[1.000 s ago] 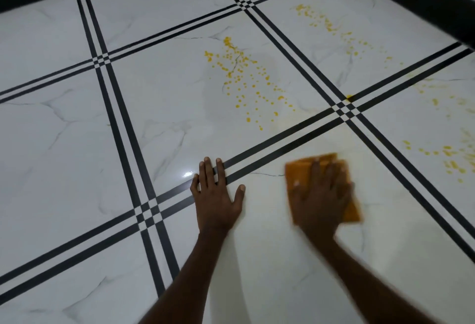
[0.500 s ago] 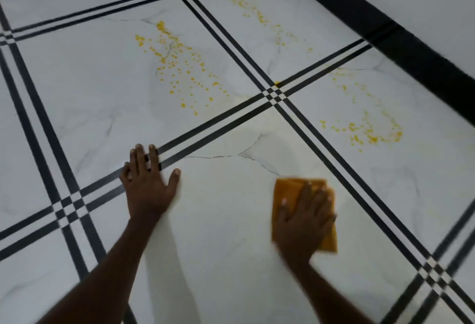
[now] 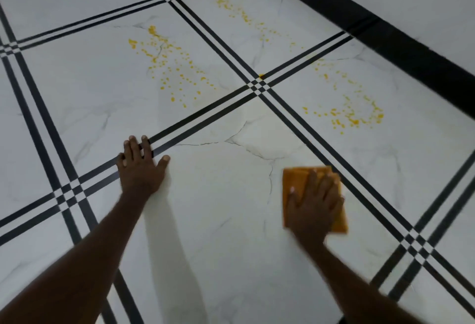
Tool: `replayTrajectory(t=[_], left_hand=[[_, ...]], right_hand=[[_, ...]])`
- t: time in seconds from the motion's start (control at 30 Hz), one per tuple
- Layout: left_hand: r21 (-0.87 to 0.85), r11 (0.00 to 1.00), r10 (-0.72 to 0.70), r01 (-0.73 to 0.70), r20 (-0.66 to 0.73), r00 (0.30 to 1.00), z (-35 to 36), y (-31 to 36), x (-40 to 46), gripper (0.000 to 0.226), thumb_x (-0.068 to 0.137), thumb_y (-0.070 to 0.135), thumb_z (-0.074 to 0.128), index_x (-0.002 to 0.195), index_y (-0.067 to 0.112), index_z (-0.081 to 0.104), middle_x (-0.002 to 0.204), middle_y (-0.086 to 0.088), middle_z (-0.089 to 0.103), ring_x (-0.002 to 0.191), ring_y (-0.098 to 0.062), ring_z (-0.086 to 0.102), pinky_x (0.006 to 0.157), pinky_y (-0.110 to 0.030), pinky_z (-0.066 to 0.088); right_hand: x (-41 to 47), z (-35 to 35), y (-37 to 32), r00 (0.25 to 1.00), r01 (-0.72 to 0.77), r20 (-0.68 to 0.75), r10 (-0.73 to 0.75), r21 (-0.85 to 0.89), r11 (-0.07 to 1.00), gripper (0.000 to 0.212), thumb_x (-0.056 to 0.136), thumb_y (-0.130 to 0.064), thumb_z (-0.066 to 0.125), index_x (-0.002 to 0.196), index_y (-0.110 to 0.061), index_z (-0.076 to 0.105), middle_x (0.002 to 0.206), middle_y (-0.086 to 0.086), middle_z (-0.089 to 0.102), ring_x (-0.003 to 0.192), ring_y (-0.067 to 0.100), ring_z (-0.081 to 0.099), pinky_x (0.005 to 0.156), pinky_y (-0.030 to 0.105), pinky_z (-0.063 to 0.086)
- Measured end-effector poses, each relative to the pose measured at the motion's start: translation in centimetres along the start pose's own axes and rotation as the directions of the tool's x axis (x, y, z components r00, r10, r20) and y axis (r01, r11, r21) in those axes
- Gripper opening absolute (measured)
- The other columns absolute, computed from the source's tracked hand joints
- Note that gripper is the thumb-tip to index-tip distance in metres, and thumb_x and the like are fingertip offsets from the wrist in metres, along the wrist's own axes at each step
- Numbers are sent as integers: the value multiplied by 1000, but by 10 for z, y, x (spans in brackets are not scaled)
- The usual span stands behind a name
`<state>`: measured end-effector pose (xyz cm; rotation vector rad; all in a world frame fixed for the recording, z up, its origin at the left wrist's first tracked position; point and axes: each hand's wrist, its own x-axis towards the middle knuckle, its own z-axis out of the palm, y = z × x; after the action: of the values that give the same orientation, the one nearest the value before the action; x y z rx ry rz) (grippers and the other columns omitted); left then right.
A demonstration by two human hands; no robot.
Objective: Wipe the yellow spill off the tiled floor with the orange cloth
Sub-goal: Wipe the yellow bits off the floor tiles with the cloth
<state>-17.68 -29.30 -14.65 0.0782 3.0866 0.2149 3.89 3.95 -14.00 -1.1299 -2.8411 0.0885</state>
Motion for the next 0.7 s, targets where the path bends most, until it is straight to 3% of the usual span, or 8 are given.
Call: replayTrajectory(t=[0.1,0.2,0.27,0.37,0.43,0.53,0.63,0.7], left_hand=[[-54,996,75,-77,-42,996,-6,65,-52,72,100,42,41,159,6,23,162,-30,21,152,-43,19,118,-57,24],[-109,929,361,-354,54,931,9,103,-111,72,101,54,26,163,19,15,169,-17,8,157,-34,9,122,-51,19],[-87,902,431,-423,124,894,15,94,-122,77,97,63,22,163,24,11,170,-13,5,157,-32,7,123,-51,18],[-44,901,432,-432,194,881,12,82,-113,85,91,73,18,163,31,1,171,-9,-3,158,-29,2,123,-49,14],[-20,897,425,-441,313,850,0,89,-109,93,86,78,19,162,31,-6,170,-10,-10,158,-29,-3,123,-49,13],[82,872,362,-483,558,747,-32,102,-89,103,88,73,47,161,29,-10,169,-11,-17,158,-30,-5,123,-49,20],[105,859,316,-501,660,682,-64,119,-71,97,91,59,59,163,24,3,169,-14,1,154,-33,13,120,-49,30],[120,821,368,-558,637,678,-72,133,-73,96,91,55,62,163,20,8,167,-17,12,150,-35,23,118,-48,33]], right_hand=[[-65,-7,-22,971,208,105,-213,55,977,80,96,-54,36,163,-14,19,169,20,16,157,42,12,126,60,6],[-16,-3,-13,788,590,133,-601,111,799,78,97,-56,38,164,-21,17,171,11,12,158,35,9,124,61,13],[34,1,-10,733,649,182,-655,98,754,76,98,-58,33,164,-25,14,171,9,13,159,33,10,122,61,17],[79,-6,-23,755,602,274,-596,72,796,76,99,-61,26,164,-26,10,172,9,12,158,33,10,124,60,16],[88,-24,-26,766,561,269,-584,163,811,70,101,-50,32,162,-16,22,163,15,35,151,36,33,118,52,31],[94,-56,-19,918,359,102,-383,198,912,47,102,-33,42,142,-11,52,112,14,72,106,35,67,90,40,46],[95,-55,-16,961,67,260,-93,107,992,51,94,-33,62,135,-5,51,128,19,62,122,40,58,102,50,45],[95,-46,-16,930,-4,360,-76,216,976,53,90,-29,69,130,-1,50,129,21,60,122,40,59,101,51,51]])
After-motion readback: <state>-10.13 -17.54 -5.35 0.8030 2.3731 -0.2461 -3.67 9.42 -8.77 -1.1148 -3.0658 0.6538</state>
